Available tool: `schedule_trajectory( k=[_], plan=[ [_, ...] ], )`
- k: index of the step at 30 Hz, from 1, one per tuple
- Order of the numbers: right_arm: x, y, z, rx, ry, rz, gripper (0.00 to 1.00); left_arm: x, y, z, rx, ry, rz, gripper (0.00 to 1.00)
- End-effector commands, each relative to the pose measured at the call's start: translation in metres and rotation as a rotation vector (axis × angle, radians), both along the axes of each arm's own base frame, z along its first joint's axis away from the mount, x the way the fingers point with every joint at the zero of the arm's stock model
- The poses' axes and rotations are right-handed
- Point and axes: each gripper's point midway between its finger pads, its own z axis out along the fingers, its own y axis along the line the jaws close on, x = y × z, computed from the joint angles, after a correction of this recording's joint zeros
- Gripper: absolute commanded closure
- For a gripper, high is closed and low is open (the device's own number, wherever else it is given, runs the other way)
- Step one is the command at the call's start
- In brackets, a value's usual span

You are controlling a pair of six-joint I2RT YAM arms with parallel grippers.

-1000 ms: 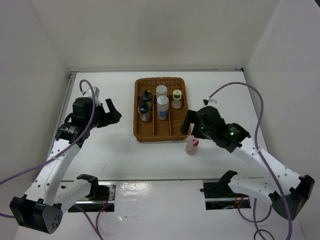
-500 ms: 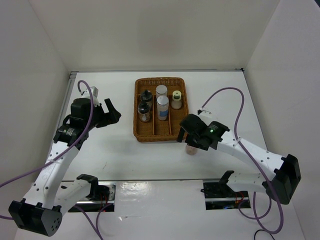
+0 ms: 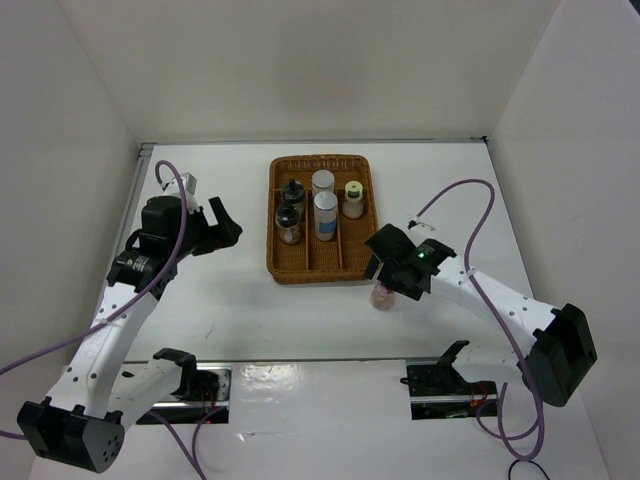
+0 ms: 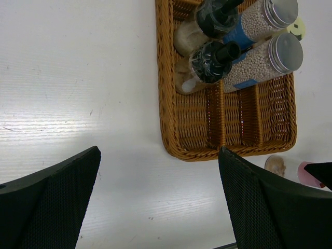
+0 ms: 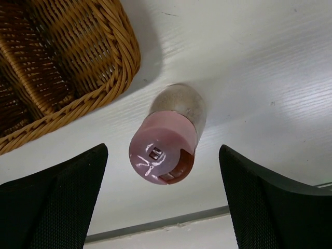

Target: Organize the condiment bottles

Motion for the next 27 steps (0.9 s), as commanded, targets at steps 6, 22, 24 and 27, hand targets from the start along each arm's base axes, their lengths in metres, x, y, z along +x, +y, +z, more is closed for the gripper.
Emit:
schedule_trajectory(
  k=[6, 22, 24, 27],
  plan=[
    [0.014, 0.002, -0.013, -0.044, -0.007, 0.006, 0.16, 0.002, -0.001, 0.007, -0.019, -0.037, -0.002, 0.0],
    [-0.008, 0.019, 0.008, 0.079, 0.019, 0.102, 0.71, 0.001, -0.001, 0.009, -0.02, -0.046, -0.002, 0.0],
    [-0.01, 0.026, 0.02, 0.104, 0.006, 0.149, 0.74, 0.001, -0.001, 0.009, -0.02, -0.046, -0.002, 0.0],
    [-0.012, 0.039, 0.042, 0.16, -0.005, 0.223, 0.77, 0.001, -0.001, 0.009, -0.02, -0.046, -0.002, 0.0]
  ],
)
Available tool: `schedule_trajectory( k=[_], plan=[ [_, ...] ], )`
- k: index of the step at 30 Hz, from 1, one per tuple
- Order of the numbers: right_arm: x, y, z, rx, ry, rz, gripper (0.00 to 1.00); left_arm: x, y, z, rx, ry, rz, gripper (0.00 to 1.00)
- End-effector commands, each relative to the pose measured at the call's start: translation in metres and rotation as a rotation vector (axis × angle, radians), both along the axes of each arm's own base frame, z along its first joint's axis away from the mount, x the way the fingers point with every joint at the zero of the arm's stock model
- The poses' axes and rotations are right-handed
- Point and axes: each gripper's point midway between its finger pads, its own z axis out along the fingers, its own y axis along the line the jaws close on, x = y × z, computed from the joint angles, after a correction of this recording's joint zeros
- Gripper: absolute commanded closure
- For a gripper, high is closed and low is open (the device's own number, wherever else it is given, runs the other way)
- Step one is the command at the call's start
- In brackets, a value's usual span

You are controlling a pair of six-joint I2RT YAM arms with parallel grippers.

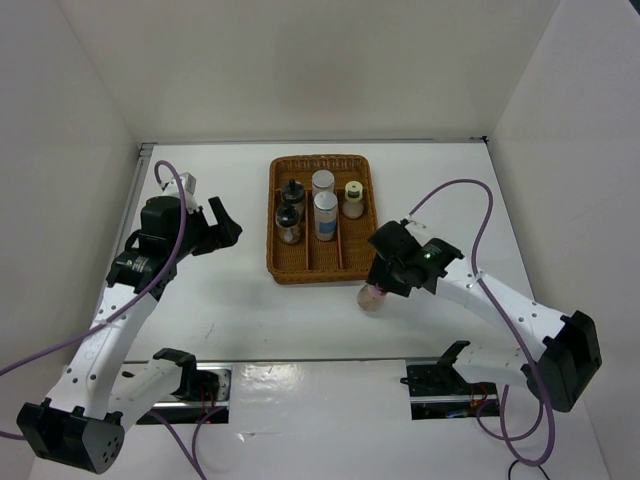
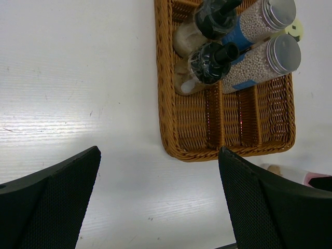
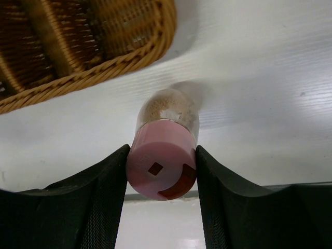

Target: Organize the condiment bottles

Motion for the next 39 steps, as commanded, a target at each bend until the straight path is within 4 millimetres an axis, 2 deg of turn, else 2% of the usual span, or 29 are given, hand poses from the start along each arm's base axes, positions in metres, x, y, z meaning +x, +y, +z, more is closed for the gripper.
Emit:
schedule_trajectory(
  k=[1, 6, 8, 10, 14, 15, 16, 18, 22, 26, 28, 31, 32, 34, 35, 38, 39],
  plan=[
    [0.001, 0.022, 0.043, 0.108, -0.049, 0.092, 0.77, 0.002, -0.001, 0.008, -0.019, -0.039, -0.002, 0.0],
    [0.002, 0.028, 0.089, 0.195, -0.144, 0.125, 0.77, 0.002, -0.001, 0.008, -0.019, -0.039, -0.002, 0.0],
    [0.009, 0.027, 0.11, 0.208, -0.204, 0.119, 0.77, 0.002, -0.002, 0.006, -0.023, -0.038, -0.01, 0.0],
    [0.021, 0.03, 0.121, 0.193, -0.241, 0.138, 0.76, 0.003, -0.003, 0.003, -0.022, -0.029, -0.009, 0.0],
    [0.059, 0.03, 0.132, 0.146, -0.283, 0.137, 0.76, 0.003, -0.003, 0.003, -0.022, -0.029, -0.009, 0.0],
    [0.072, 0.028, 0.142, 0.131, -0.323, 0.116, 0.76, 0.003, -0.003, 0.003, -0.022, -0.029, -0.009, 0.0],
    [0.083, 0.027, 0.136, 0.091, -0.318, 0.122, 0.75, 0.003, -0.003, 0.003, -0.022, -0.029, -0.009, 0.0],
    [0.104, 0.018, 0.141, 0.061, -0.347, 0.083, 0.75, 0.003, -0.003, 0.003, -0.022, -0.029, -0.009, 0.0],
    [0.141, 0.013, 0.134, 0.003, -0.376, 0.058, 0.73, 0.002, -0.004, 0.003, -0.026, -0.029, -0.017, 0.0],
    [0.165, 0.018, 0.126, -0.02, -0.389, 0.081, 0.71, 0.003, -0.004, 0.001, -0.025, -0.019, -0.017, 0.0],
    [0.174, 0.023, 0.113, -0.038, -0.368, 0.091, 0.71, 0.004, -0.005, -0.002, -0.023, -0.01, -0.017, 0.0],
    [0.186, 0.027, 0.106, -0.05, -0.356, 0.109, 0.71, 0.004, -0.005, -0.002, -0.023, -0.01, -0.017, 0.0],
    [0.19, 0.029, 0.096, -0.06, -0.334, 0.112, 0.71, 0.004, -0.005, -0.002, -0.023, -0.01, -0.017, 0.0],
    [0.199, 0.031, 0.096, -0.073, -0.343, 0.112, 0.71, 0.005, -0.005, -0.005, -0.021, -0.001, -0.017, 0.0],
    [0.202, 0.033, 0.081, -0.088, -0.313, 0.115, 0.71, 0.005, -0.005, -0.005, -0.021, -0.001, -0.017, 0.0],
    [0.215, 0.027, 0.074, -0.117, -0.307, 0.109, 0.71, 0.005, -0.005, -0.005, -0.021, -0.001, -0.017, 0.0],
    [0.216, 0.027, 0.063, -0.128, -0.284, 0.112, 0.71, 0.005, -0.005, -0.005, -0.021, -0.001, -0.017, 0.0]
  ],
)
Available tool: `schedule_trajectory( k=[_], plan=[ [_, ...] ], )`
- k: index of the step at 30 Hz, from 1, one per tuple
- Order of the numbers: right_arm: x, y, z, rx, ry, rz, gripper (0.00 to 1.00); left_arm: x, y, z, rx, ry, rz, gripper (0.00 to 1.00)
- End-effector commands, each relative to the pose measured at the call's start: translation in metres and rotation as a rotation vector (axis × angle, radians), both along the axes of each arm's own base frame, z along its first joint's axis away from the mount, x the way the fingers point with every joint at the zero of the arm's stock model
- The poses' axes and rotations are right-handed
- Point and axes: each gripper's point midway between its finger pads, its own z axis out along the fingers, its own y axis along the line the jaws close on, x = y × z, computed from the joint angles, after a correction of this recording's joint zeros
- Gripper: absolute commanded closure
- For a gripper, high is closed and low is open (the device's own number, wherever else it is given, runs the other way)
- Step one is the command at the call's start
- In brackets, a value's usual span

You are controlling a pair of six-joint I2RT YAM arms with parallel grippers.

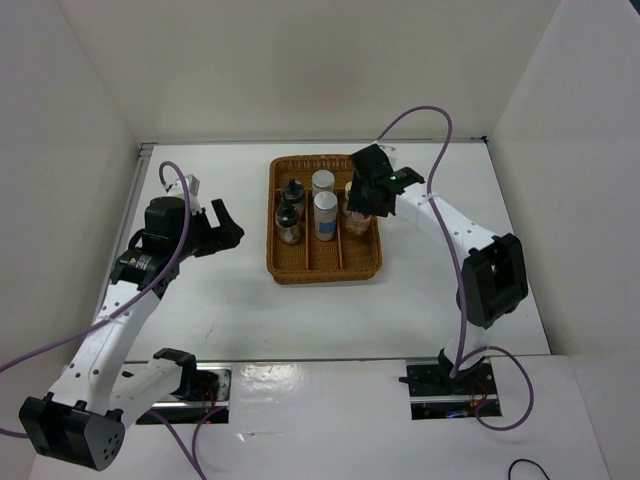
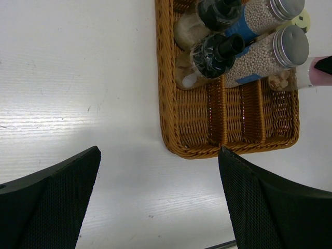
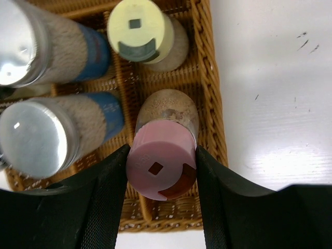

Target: Organize the condiment bottles

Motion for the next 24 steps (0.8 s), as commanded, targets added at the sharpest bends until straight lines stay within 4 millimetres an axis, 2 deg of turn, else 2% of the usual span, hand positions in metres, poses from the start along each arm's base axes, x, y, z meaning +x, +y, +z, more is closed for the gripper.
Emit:
schedule_trajectory(
  k=[1, 2, 3, 5, 12, 16, 19, 20, 23, 24],
  plan=[
    [0.03, -0.003, 0.015, -0.011, -0.083, -0.022, 0.7, 0.005, -0.002, 0.006, -0.019, -0.03, -0.004, 0.0],
    [0.031, -0.002, 0.007, -0.021, -0.065, -0.021, 0.7, 0.005, -0.002, 0.006, -0.019, -0.03, -0.004, 0.0],
    [0.034, -0.006, 0.01, -0.023, -0.073, -0.024, 0.7, 0.005, -0.002, 0.006, -0.019, -0.03, -0.004, 0.0],
    [0.037, -0.004, 0.001, -0.03, -0.061, -0.024, 0.7, 0.005, -0.002, 0.006, -0.019, -0.03, -0.004, 0.0],
    [0.042, 0.001, -0.025, -0.042, -0.021, -0.016, 0.61, 0.004, -0.005, 0.007, -0.029, -0.028, -0.02, 0.0],
    [0.043, 0.001, -0.034, -0.058, -0.002, -0.008, 0.52, 0.004, -0.005, 0.007, -0.029, -0.028, -0.02, 0.0],
    [0.043, 0.001, -0.036, -0.061, 0.005, -0.008, 0.26, 0.004, -0.004, 0.007, -0.024, -0.029, -0.012, 0.0],
    [0.043, 0.001, -0.036, -0.061, 0.005, -0.008, 0.14, 0.004, -0.004, 0.007, -0.024, -0.029, -0.012, 0.0],
    [0.04, 0.001, -0.021, -0.04, -0.008, -0.01, 0.01, 0.004, -0.004, 0.007, -0.024, -0.029, -0.012, 0.0],
    [0.037, 0.0, -0.016, -0.036, -0.016, -0.01, 0.01, 0.003, -0.003, 0.009, -0.026, -0.038, -0.012, 0.0]
  ],
)
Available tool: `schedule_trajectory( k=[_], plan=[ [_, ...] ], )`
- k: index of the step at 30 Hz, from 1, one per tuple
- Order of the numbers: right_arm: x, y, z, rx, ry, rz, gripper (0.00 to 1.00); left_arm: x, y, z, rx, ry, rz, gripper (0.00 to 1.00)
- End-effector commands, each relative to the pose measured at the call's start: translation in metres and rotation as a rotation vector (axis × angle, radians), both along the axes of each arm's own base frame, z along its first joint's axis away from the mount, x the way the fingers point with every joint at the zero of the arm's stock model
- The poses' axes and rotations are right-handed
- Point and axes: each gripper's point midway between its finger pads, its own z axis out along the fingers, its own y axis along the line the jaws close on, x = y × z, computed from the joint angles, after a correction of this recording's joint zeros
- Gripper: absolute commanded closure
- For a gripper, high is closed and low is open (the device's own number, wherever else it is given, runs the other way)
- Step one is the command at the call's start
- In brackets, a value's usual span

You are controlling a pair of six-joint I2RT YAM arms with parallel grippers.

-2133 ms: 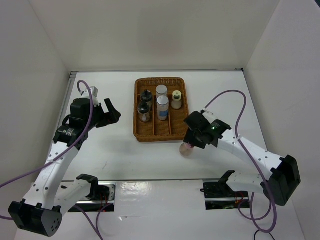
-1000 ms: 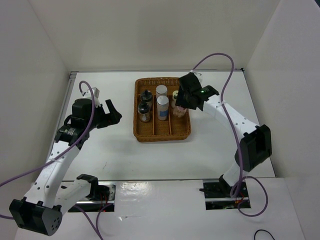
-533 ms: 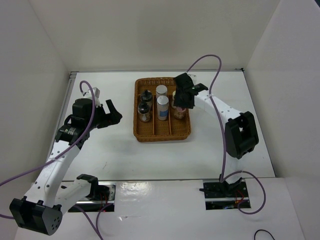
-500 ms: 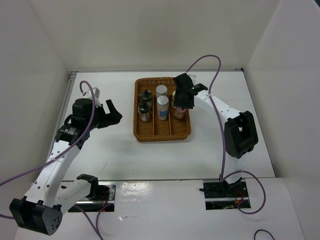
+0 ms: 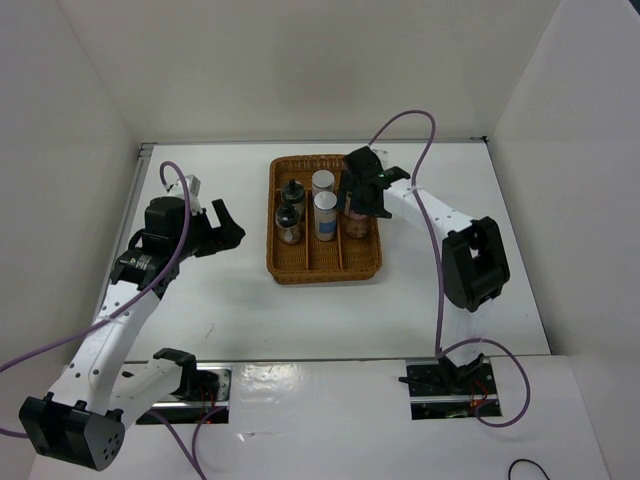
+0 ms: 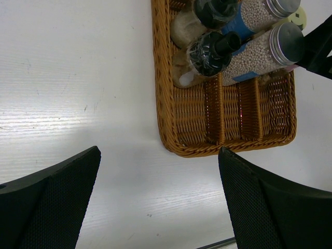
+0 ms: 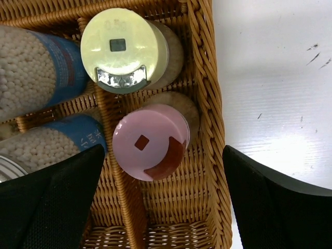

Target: Organize the condiment bottles

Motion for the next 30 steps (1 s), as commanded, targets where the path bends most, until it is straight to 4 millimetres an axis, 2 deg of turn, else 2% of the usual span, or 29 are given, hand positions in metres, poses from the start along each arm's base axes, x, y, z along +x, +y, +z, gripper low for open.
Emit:
schedule_trajectory(
  k=[1, 2, 3, 4, 7, 11, 14, 15, 16, 18, 21, 25, 30],
  plan=[
    [0.008, 0.002, 0.04, 0.048, -0.089, -0.009, 0.01, 0.004, -0.001, 0.009, -0.018, -0.04, 0.001, 0.0],
    [0.005, 0.0, 0.06, 0.071, -0.134, -0.008, 0.01, 0.004, -0.001, 0.009, -0.018, -0.04, 0.001, 0.0],
    [0.0, -0.002, 0.065, 0.076, -0.142, -0.008, 0.01, 0.004, -0.001, 0.009, -0.018, -0.04, 0.001, 0.0],
    [-0.005, -0.007, 0.087, 0.092, -0.191, -0.015, 0.01, 0.003, -0.001, 0.012, -0.02, -0.049, 0.001, 0.0],
    [-0.02, -0.015, 0.109, 0.116, -0.236, -0.015, 0.01, 0.003, -0.002, 0.017, -0.028, -0.068, -0.007, 0.0],
    [-0.054, -0.027, 0.156, 0.191, -0.375, 0.009, 0.01, 0.001, -0.003, 0.024, -0.03, -0.098, -0.02, 0.0],
    [-0.074, -0.035, 0.169, 0.222, -0.431, 0.024, 0.01, -0.002, -0.004, 0.023, -0.034, -0.097, -0.028, 0.0],
    [-0.085, -0.041, 0.189, 0.246, -0.491, 0.03, 0.01, -0.003, -0.004, 0.025, -0.036, -0.106, -0.028, 0.0],
    [-0.091, -0.045, 0.186, 0.239, -0.494, 0.037, 0.01, -0.004, -0.007, 0.025, -0.036, -0.106, -0.037, 0.0],
    [-0.104, -0.052, 0.202, 0.258, -0.552, 0.043, 0.01, -0.005, -0.006, 0.032, -0.043, -0.14, -0.037, 0.0],
    [-0.117, -0.063, 0.206, 0.245, -0.562, 0.04, 0.01, -0.007, -0.008, 0.033, -0.049, -0.152, -0.046, 0.0],
    [-0.129, -0.076, 0.192, 0.212, -0.55, 0.014, 0.01, -0.009, -0.009, 0.036, -0.055, -0.162, -0.054, 0.0],
    [-0.138, -0.08, 0.176, 0.212, -0.535, 0.009, 0.01, -0.009, -0.009, 0.036, -0.055, -0.162, -0.054, 0.0]
  ],
)
